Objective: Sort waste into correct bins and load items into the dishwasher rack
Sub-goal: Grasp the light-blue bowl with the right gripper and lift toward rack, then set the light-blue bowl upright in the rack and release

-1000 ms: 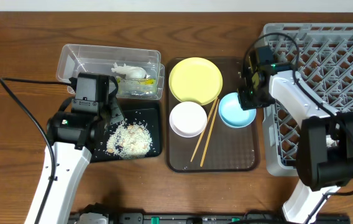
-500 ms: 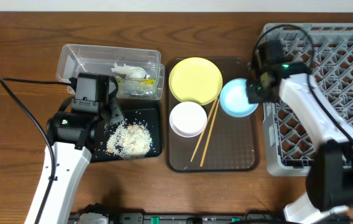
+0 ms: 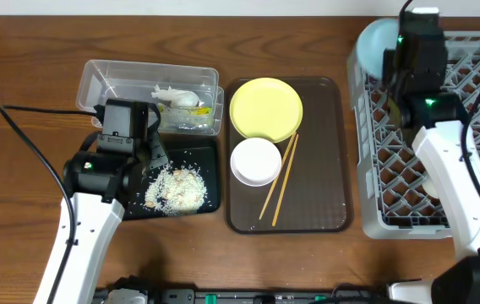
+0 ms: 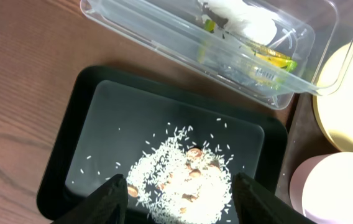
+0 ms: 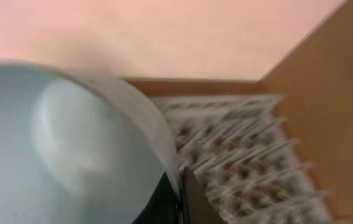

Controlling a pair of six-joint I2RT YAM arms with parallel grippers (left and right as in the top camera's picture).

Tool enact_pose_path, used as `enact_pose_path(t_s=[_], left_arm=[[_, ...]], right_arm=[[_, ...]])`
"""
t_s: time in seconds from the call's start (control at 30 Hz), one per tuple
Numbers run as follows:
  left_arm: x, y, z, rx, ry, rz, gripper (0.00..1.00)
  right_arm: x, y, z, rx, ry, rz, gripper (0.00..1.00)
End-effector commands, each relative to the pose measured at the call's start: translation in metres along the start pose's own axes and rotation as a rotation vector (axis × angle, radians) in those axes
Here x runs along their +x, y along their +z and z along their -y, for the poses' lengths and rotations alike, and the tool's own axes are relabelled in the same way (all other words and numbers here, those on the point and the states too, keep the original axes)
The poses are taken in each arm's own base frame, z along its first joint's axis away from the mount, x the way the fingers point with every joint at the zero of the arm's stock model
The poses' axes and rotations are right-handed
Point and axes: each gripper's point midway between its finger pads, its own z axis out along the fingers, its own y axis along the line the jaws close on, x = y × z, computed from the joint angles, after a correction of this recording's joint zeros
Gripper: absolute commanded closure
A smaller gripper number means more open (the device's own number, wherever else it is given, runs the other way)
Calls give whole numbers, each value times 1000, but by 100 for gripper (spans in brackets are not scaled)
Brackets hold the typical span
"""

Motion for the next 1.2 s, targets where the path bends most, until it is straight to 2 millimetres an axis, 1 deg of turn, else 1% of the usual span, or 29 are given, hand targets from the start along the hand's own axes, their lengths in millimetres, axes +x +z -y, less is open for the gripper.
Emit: enact_pose_path(t_s=[0.0,0.1,0.17,0.2,0.27,0.37,0.47,0.6,0.73,0.93,1.07,1.17], left_arm=[[-1,1,-4,-22,-7,3,43],[-2,1,-4,-21,-7,5,43],[-2,1,-4,-20,-7,6,43],[-2,1,-4,-20,-7,6,43],[-2,1,-4,-20,-7,5,43],[-2,1,-4,-20,-7,5,43],[-2,1,-4,-20,-7,5,43],[-2,1,-4,-20,-7,5,43],[-2,1,-4,-20,-7,6,43],[-2,1,-3,-20,-8,7,43],[-2,1,-3,-20,-8,6,43],[-2,1,-3,-20,-8,6,43]], right_arm=[[0,20,38,221,-124,-10,99],[1,35,45,320,-210,-15,99],[3,43,52,412,-221,-20,99],[5,48,52,439,-220,-21,99],[10,59,45,441,-228,-22,99],[25,76,33,431,-251,-47,99],[40,89,24,425,-275,-74,99],[56,101,16,424,-300,-104,99],[63,103,7,421,-318,-120,99],[75,95,-18,372,-336,-149,99],[93,86,-30,344,-320,-203,99],[104,76,-31,335,-291,-248,99]])
